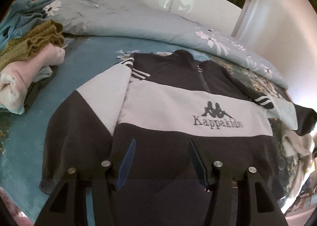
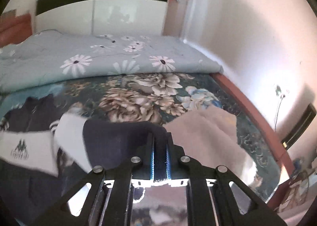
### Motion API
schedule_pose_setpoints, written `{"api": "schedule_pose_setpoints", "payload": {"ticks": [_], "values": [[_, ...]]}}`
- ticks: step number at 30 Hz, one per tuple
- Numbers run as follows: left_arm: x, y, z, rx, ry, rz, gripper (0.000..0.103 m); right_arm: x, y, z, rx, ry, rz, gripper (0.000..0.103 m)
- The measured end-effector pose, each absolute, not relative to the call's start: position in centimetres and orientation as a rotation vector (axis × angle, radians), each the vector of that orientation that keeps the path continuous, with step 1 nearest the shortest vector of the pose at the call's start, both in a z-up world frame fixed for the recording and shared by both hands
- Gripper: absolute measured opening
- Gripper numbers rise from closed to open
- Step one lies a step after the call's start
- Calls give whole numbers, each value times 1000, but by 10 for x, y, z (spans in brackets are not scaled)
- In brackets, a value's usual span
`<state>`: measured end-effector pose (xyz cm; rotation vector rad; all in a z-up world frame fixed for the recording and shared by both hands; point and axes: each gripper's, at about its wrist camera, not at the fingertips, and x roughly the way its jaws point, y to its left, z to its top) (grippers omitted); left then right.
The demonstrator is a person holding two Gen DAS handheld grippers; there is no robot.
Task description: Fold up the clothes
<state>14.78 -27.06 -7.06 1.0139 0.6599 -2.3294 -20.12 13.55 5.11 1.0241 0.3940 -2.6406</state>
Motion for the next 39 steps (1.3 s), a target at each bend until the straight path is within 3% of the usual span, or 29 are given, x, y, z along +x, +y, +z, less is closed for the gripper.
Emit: {"api": "schedule_pose_setpoints", "payload": {"ticks": [9, 13, 16, 20, 30, 39], "values": [[139, -282, -81, 1062, 646, -2279, 59, -275, 164, -27, 1313, 138, -2603, 13], [128, -282, -83, 1083, 628, -2278, 59, -270, 181, -13, 1232, 145, -2631, 38], [123, -280, -86, 1096, 627, -2274, 59, -261, 198, 0, 1171, 94, -2621, 45], [117, -276, -89, 1114, 627, -2275, 59, -243, 208, -5, 1179, 63, -2532, 45], [101, -266, -89, 1138, 633, -2286, 59, -171, 137, -42, 998, 562, -2267, 46], [105, -269, -96, 1143, 648, -2251, 59, -185, 104, -75, 1011, 745, -2226, 46]]}}
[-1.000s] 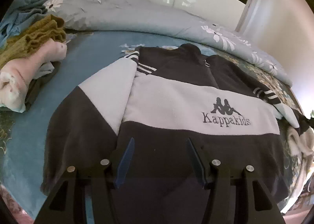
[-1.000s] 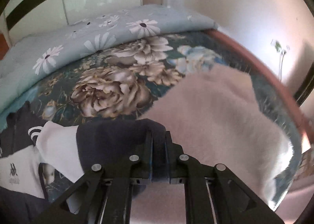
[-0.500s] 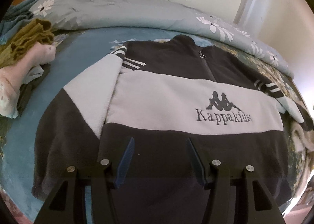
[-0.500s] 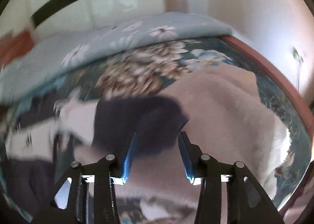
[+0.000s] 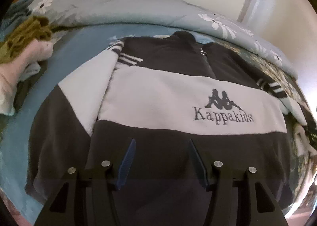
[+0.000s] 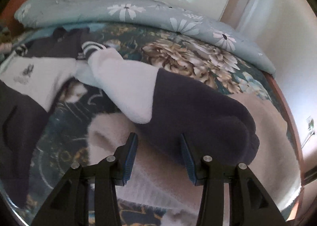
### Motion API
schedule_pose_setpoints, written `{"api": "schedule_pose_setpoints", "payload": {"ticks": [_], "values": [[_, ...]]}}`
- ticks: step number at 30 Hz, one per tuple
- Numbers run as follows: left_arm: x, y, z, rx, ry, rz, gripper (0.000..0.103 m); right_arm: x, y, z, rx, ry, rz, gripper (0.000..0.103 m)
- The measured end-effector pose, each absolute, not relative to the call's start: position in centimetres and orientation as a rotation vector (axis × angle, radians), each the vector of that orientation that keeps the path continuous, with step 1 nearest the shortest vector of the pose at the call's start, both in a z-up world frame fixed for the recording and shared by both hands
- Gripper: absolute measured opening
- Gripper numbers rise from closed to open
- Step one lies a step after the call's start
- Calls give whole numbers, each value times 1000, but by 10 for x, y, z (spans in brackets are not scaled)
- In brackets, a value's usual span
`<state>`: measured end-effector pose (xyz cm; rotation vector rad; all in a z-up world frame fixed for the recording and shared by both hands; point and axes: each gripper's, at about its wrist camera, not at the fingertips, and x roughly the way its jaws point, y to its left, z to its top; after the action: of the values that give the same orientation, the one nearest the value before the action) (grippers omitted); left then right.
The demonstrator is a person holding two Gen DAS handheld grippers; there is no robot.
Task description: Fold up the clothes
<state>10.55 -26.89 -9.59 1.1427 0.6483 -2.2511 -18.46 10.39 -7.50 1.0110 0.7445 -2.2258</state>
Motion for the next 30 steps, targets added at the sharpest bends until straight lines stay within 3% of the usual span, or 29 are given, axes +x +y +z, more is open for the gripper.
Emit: {"api": "schedule_pose_setpoints", "payload": {"ticks": [2, 4, 13, 23, 26, 28, 30], "values": [[107, -272, -98, 1137, 664, -2242, 59, -190, 105, -72, 1022, 735, -2239, 42], [108, -274, -99, 1135, 665, -2236, 59, -197, 105, -66, 1027, 738, -2256, 6], [120, -293, -102, 1091, 709, -2208, 59, -289, 89, 7, 1025, 549, -2467, 6], [144, -318, -97, 1012, 761, -2181, 59, -365, 52, -44, 1310, 569, -2581, 6], [147, -324, -95, 997, 771, -2178, 59, -362, 47, -48, 1290, 614, -2591, 12], [152, -327, -92, 976, 769, -2185, 59, -354, 45, -37, 1232, 618, -2612, 38], [159, -329, -87, 960, 756, -2194, 59, -339, 44, -18, 1137, 601, -2633, 52]]}}
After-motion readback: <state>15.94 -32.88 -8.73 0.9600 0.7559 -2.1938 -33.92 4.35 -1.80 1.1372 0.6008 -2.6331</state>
